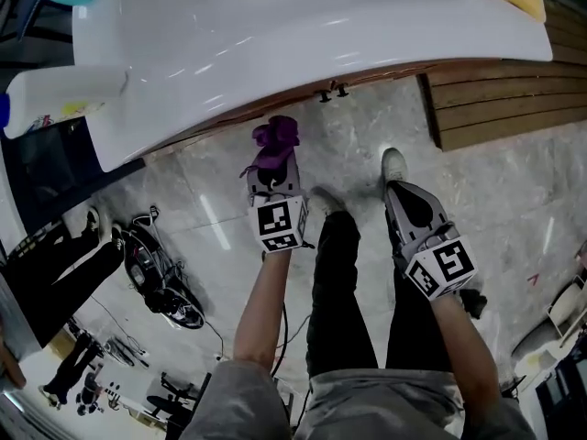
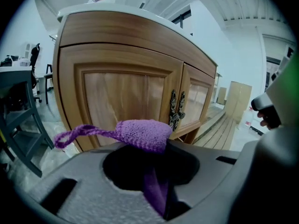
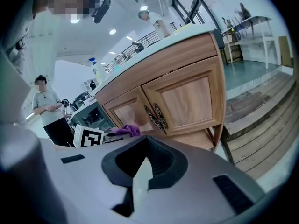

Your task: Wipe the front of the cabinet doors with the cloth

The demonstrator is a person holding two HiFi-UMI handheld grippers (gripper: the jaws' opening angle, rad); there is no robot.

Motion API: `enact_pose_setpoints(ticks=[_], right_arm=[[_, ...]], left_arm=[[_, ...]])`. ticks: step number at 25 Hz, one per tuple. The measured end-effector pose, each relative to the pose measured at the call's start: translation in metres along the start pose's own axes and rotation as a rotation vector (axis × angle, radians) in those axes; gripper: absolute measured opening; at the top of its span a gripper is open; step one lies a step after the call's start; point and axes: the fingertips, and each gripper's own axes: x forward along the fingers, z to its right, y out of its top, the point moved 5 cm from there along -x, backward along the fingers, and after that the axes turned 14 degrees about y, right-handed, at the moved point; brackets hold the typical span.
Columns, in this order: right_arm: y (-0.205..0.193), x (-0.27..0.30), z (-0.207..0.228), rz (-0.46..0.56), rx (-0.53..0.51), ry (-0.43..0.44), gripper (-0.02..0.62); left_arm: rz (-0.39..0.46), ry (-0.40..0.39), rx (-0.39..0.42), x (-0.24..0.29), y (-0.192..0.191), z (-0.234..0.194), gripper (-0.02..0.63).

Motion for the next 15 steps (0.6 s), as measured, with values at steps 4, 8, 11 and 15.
enact_pose_setpoints(ticks=[4,8,11,15], right_arm=[[-0.002,0.010,-0.004,0.001,0.000,0.002,0.009],[-0.007,0.019,-0.004,0.010,-0.005,-0.010,0.009],[-0.013,0.024,-0.002,0.028,-0.005,-0.022,0.009],[-0.020,0.034,-0.002,0.038,-0.030,-0.003,0.009]], left_arm=[[-0.015,0.027,0.014,-0.003,-0.013,-0.024,0.072],[-0.041,0.045,0.014,0.003,-0.026,-0.040,0.072],[-0.056,0.059,0.004,0.012,-0.036,-0.049,0.072],[-0.054,0.077,0.004,0.022,-0.041,-0.061,0.072]])
